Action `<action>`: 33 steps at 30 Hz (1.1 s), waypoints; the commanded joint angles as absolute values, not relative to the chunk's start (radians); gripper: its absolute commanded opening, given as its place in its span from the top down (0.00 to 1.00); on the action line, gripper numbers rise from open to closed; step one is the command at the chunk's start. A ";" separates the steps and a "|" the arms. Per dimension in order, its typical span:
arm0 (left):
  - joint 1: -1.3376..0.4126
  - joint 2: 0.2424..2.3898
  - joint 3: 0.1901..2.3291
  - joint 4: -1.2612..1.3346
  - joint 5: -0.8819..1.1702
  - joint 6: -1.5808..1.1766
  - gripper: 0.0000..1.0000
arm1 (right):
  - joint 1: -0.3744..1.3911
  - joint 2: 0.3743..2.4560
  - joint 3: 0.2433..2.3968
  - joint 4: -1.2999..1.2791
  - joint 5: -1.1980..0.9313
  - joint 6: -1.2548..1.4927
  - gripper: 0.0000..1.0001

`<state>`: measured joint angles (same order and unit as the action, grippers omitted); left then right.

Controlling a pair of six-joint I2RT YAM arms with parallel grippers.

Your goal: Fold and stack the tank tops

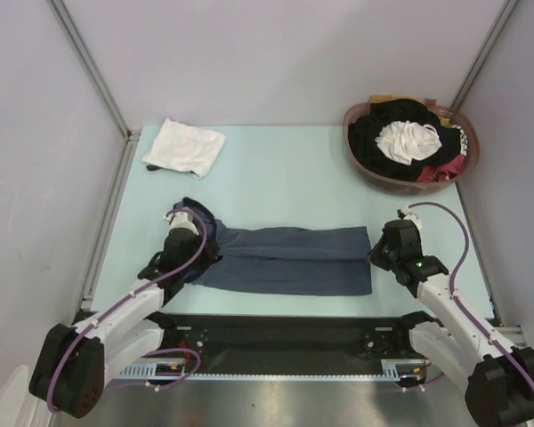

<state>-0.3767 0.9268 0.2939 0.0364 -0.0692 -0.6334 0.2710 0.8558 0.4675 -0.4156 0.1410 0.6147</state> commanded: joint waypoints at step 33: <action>-0.466 0.739 0.337 -0.131 -0.290 -0.747 0.16 | 0.291 1.049 0.581 -0.242 0.080 0.583 0.51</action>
